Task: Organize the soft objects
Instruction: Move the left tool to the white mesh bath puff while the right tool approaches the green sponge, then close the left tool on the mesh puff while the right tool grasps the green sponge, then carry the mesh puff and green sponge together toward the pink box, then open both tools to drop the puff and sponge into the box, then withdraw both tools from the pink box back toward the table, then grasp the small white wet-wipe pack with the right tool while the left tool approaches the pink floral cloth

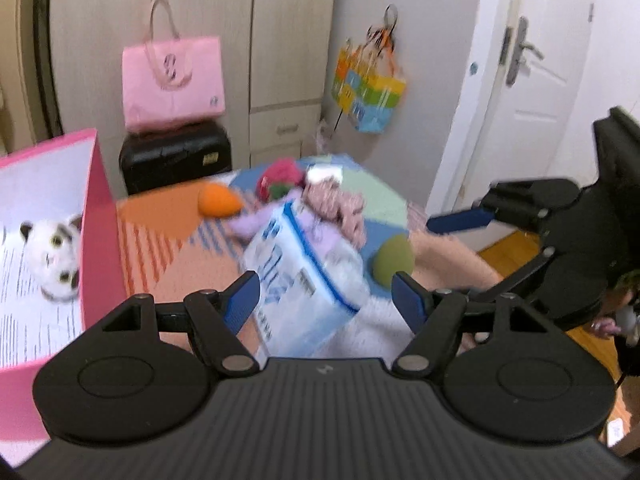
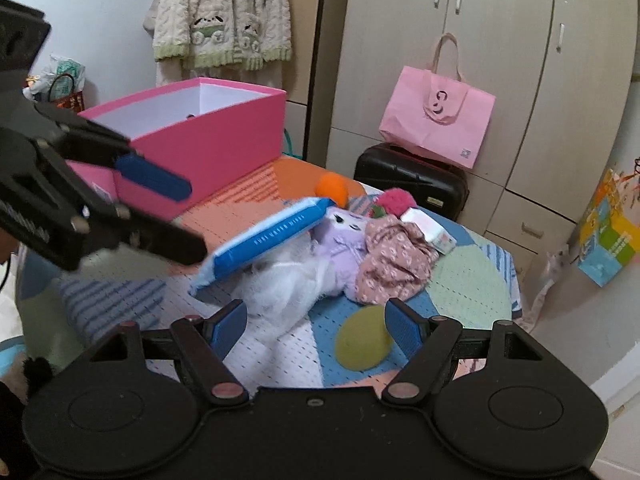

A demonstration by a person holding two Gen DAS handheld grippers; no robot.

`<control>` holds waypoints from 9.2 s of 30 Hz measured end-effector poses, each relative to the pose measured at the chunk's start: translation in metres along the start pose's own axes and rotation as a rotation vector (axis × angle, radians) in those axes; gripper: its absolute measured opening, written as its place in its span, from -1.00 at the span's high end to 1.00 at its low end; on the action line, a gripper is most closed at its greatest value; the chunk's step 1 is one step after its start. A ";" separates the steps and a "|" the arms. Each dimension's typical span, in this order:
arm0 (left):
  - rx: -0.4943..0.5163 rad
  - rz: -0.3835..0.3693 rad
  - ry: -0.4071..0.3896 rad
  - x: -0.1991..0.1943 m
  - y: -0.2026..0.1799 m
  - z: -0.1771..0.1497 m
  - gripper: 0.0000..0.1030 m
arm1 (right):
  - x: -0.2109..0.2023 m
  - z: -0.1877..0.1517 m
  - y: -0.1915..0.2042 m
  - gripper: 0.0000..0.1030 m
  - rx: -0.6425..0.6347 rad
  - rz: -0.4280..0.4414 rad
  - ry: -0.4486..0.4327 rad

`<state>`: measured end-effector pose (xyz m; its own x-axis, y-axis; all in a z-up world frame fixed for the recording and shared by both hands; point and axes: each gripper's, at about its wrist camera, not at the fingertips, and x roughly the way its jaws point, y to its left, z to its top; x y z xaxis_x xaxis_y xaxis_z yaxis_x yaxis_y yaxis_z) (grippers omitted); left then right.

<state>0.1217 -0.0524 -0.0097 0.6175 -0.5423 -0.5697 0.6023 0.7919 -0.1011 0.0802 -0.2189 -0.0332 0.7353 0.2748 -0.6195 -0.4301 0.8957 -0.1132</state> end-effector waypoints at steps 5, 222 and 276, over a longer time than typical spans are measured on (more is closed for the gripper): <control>0.117 -0.058 -0.102 0.004 -0.027 0.000 -0.22 | -0.002 -0.015 -0.014 -0.56 0.041 -0.010 -0.017; -0.059 0.123 0.011 -0.159 0.049 -0.005 -0.77 | -0.068 0.058 0.055 -0.60 -0.079 0.041 -0.130; -0.043 0.038 -0.036 0.133 -0.033 0.022 -0.76 | 0.068 0.035 -0.154 -0.72 0.341 0.198 -0.071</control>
<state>0.1952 -0.1563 -0.0639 0.6581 -0.5206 -0.5439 0.5559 0.8232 -0.1153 0.2150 -0.3255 -0.0308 0.6953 0.4668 -0.5465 -0.3774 0.8843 0.2751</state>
